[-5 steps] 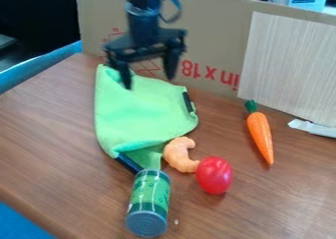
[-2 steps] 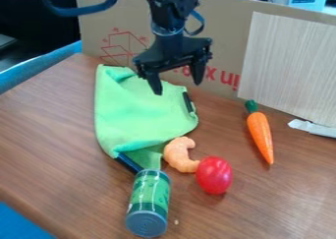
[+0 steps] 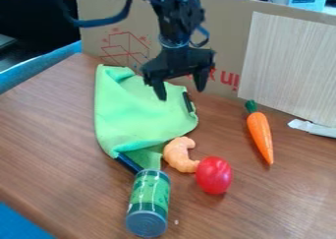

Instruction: Unfold the cloth from top right to bottom left

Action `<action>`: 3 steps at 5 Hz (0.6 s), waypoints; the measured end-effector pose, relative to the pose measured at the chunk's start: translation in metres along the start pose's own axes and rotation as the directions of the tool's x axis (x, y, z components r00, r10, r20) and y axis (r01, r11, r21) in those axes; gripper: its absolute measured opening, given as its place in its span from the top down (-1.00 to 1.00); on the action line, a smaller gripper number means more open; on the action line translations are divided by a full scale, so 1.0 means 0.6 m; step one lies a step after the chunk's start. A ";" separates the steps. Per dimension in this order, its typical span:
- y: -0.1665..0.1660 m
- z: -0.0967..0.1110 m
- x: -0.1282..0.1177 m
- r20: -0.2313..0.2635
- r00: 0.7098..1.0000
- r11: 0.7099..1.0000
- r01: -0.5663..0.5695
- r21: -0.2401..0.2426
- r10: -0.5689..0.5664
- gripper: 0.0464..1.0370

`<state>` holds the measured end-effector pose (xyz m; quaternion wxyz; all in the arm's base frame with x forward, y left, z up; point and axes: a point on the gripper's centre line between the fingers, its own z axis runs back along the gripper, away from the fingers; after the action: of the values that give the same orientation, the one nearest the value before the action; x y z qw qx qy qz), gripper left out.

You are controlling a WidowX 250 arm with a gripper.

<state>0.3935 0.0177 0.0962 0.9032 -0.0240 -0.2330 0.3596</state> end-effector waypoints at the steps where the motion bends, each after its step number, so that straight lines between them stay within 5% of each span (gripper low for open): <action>1: -0.014 -0.015 0.000 0.006 1.000 1.000 0.001 -0.005 -0.001 -0.93; 3: -0.041 -0.044 0.010 0.027 1.000 1.000 -0.015 0.013 0.015 -0.93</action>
<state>0.4242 0.0067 0.0804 0.8975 -0.0148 -0.2426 0.3681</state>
